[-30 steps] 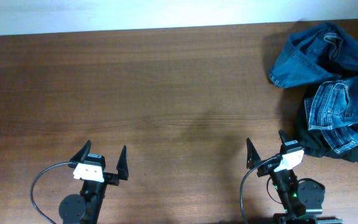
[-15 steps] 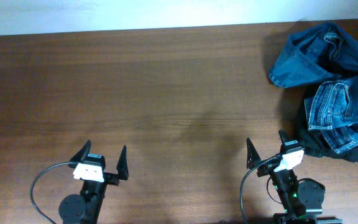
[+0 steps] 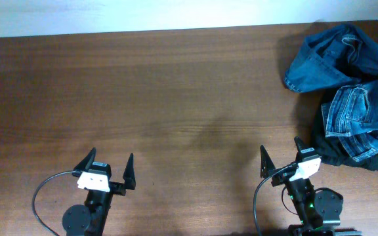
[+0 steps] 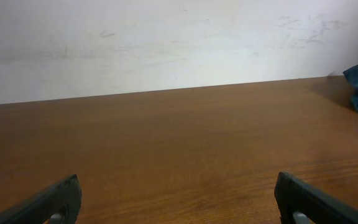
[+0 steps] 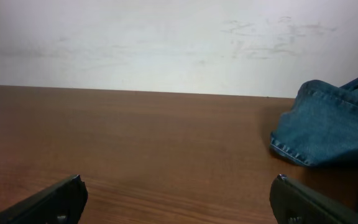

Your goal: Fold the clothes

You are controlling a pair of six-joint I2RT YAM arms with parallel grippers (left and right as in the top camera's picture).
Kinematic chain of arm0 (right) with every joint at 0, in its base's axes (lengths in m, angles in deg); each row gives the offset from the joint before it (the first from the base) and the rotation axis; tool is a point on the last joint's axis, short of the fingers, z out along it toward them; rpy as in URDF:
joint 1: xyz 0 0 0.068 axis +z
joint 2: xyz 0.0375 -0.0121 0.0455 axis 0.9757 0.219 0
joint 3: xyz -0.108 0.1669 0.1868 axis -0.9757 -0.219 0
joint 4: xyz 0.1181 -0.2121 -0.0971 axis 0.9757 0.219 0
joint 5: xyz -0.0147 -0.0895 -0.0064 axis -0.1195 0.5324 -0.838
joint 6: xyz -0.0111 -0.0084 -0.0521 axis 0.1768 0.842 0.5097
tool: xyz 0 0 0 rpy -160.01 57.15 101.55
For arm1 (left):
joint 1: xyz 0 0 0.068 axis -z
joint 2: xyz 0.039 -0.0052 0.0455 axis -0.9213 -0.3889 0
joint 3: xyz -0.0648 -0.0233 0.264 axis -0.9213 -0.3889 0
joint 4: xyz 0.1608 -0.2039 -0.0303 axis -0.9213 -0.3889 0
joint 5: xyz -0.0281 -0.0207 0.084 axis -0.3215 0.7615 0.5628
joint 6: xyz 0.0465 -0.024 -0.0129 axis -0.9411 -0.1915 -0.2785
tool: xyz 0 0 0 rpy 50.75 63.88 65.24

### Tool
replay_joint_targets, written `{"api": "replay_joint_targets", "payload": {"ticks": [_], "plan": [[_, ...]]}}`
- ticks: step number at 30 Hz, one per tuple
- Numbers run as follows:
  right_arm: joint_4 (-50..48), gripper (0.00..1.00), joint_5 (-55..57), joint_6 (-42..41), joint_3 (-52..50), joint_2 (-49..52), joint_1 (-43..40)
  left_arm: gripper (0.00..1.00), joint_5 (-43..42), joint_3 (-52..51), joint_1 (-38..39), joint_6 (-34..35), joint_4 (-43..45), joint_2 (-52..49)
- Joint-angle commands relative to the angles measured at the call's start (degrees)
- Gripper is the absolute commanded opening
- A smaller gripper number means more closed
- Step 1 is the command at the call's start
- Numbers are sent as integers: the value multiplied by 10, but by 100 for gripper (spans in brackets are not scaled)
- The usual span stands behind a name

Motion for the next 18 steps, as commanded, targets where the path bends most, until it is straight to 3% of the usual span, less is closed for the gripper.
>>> {"api": "replay_joint_targets", "payload": {"ticks": [1,6,16,18], "plan": [[3,99,3,-4,-3,-4,-3,99,4,-4,-2,-7,1,5],[-8,99,-16,-5,-3,-4,-3,99,4,-4,-2,-7,1,5],[-61,99,-280,-5,-3,-4,-3,99,4,-4,-2,-7,1,5],[-113,99,-327,-10,-3,-4,-3,99,4,-4,-2,-7,1,5]]}}
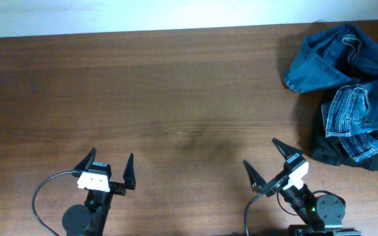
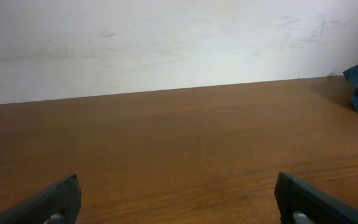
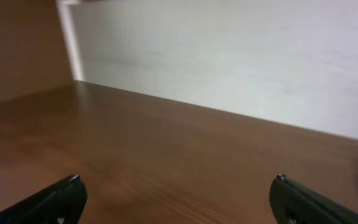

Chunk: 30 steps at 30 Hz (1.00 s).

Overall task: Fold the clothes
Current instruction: 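Reach the right gripper to the blue jeans pile and grasp them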

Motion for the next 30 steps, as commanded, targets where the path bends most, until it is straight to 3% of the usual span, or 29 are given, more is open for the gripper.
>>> {"api": "replay_joint_targets", "payload": {"ticks": [1,4,7,13,16,20,25,30], "plan": [[-82,99,-108,-30,-3,-4,-3,99,4,-4,-2,-7,1,5],[-191,98,-76,-105,6,-3,-3,99,4,-4,-2,-7,1,5],[-158,99,-18,-114,52,1,-3,99,4,-4,-2,-7,1,5],[79,99,146,-23,213,83,-3,99,4,-4,-2,-7,1,5],[262,99,359,-13,357,207,-3,99,4,-4,-2,-7,1,5],[407,99,471,43,515,386,-3,99,4,-4,-2,-7,1,5],[558,99,478,43,677,590,-3,99,4,-4,-2,-7,1,5],[592,99,478,43,745,739,-3,99,4,-4,-2,-7,1,5]]}}
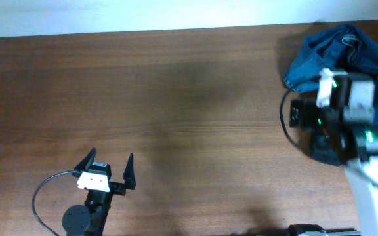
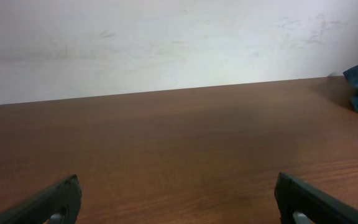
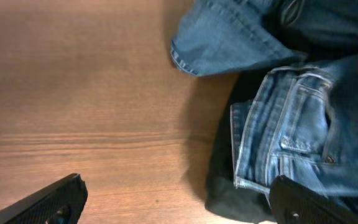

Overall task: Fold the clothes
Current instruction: 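Reach the right gripper to the blue jeans pile and grasp them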

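Note:
A heap of clothes lies at the table's far right: dark blue jeans (image 1: 336, 44), lighter blue jeans (image 3: 291, 124) on top, and a black garment (image 3: 224, 182) underneath. My right gripper (image 3: 176, 200) hangs high over the heap's left edge, pointing down, open and empty. One finger is over bare wood, the other over the lighter jeans. In the overhead view the right arm (image 1: 343, 105) covers much of the heap. My left gripper (image 1: 110, 172) rests low at the front left, open and empty, far from the clothes. The left wrist view catches only a corner of the jeans.
The brown wooden table (image 1: 176, 98) spreads to the left of the heap. A white wall (image 2: 166, 43) runs behind its far edge. A black cable (image 1: 44, 196) loops by the left arm's base.
My right arm has gone from low at the front edge, turned leftward, to high over the heap's left side, looking straight down on it. The left arm and the clothes have not moved.
Both grippers first sat open and low at the front edge, facing the wall. Then the right one stood turned to the left, still low. Now it hangs open above the heap, and the left one is where it was.

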You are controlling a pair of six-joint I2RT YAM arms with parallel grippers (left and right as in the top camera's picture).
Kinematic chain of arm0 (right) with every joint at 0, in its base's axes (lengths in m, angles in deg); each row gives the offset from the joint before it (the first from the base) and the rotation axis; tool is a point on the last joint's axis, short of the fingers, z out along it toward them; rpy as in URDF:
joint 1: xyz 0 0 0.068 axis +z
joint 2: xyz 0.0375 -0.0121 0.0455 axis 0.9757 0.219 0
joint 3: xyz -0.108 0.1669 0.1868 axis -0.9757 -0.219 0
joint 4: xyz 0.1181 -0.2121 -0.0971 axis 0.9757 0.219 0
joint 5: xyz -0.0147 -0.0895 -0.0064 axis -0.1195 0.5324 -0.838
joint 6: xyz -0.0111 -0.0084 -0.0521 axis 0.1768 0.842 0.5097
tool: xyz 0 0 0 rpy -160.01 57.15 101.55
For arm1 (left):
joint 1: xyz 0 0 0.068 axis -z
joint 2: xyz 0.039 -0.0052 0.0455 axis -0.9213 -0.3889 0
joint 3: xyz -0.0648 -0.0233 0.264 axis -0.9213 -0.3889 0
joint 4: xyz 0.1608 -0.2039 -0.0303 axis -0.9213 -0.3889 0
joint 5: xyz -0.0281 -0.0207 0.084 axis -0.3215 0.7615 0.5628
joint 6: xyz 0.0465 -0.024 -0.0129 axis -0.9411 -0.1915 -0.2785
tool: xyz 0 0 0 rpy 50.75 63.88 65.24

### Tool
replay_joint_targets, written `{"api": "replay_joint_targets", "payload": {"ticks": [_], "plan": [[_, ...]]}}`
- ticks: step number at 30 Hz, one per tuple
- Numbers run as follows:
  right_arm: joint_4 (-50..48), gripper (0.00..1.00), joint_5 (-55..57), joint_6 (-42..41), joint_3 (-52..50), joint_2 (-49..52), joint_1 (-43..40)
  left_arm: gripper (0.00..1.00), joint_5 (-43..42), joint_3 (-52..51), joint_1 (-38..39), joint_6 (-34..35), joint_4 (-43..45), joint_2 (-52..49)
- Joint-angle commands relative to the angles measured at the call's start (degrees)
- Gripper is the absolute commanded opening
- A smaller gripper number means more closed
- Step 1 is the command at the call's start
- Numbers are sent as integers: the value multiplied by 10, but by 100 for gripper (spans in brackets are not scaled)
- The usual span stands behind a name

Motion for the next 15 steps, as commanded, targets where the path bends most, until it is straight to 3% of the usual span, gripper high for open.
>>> {"api": "replay_joint_targets", "payload": {"ticks": [1,4,7,15], "plan": [[-1,99,31,7,31,83,-3,99,4,-4,-2,-7,0,3],[4,99,108,-9,32,138,-2,99,4,-4,-2,-7,0,3],[21,99,262,-85,32,205,-2,99,4,-4,-2,-7,0,3],[-21,99,421,-146,32,309,-3,99,4,-4,-2,-7,0,3]]}}
